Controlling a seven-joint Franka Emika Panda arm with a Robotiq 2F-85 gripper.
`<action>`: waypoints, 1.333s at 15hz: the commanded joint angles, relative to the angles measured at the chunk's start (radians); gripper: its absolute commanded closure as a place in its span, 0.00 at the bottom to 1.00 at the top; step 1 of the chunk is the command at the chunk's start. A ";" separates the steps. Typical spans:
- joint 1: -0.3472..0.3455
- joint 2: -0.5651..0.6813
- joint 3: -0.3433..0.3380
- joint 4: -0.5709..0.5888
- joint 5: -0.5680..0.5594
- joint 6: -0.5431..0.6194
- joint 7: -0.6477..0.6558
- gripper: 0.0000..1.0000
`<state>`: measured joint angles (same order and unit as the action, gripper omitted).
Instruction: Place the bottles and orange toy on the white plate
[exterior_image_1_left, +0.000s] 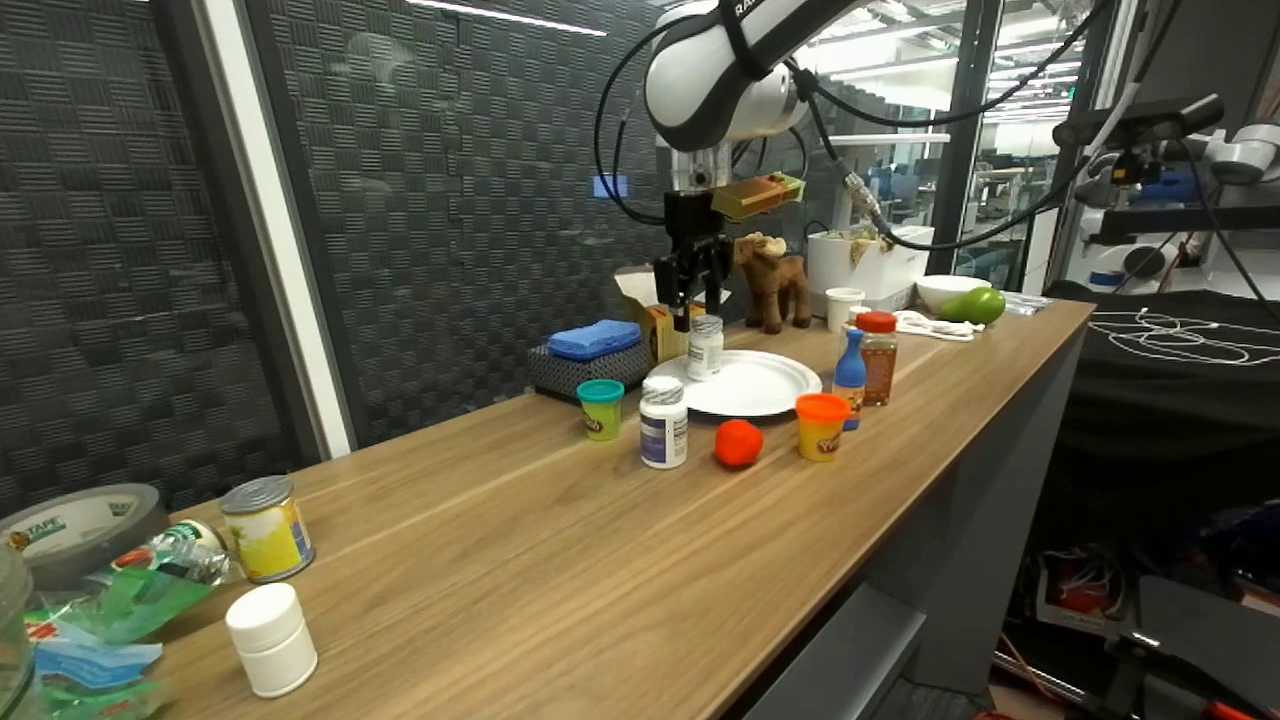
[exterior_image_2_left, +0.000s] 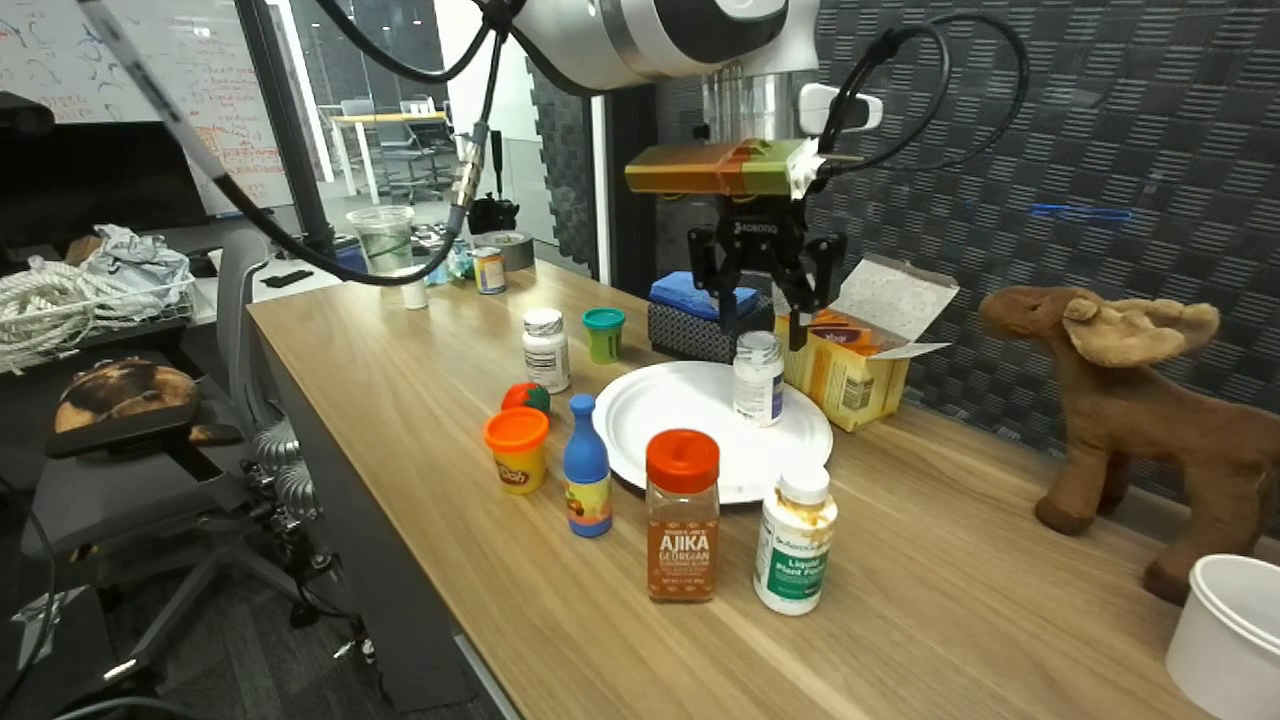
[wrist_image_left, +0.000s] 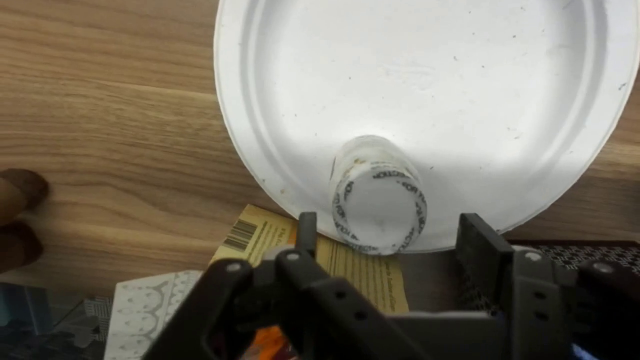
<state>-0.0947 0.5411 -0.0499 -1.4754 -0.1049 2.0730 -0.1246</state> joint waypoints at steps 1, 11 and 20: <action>-0.014 -0.126 -0.007 -0.103 0.002 0.018 -0.026 0.00; -0.128 -0.314 -0.116 -0.298 0.052 -0.160 0.002 0.00; -0.147 -0.221 -0.120 -0.249 0.087 -0.233 0.023 0.00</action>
<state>-0.2451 0.2941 -0.1732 -1.7650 -0.0490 1.8474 -0.1210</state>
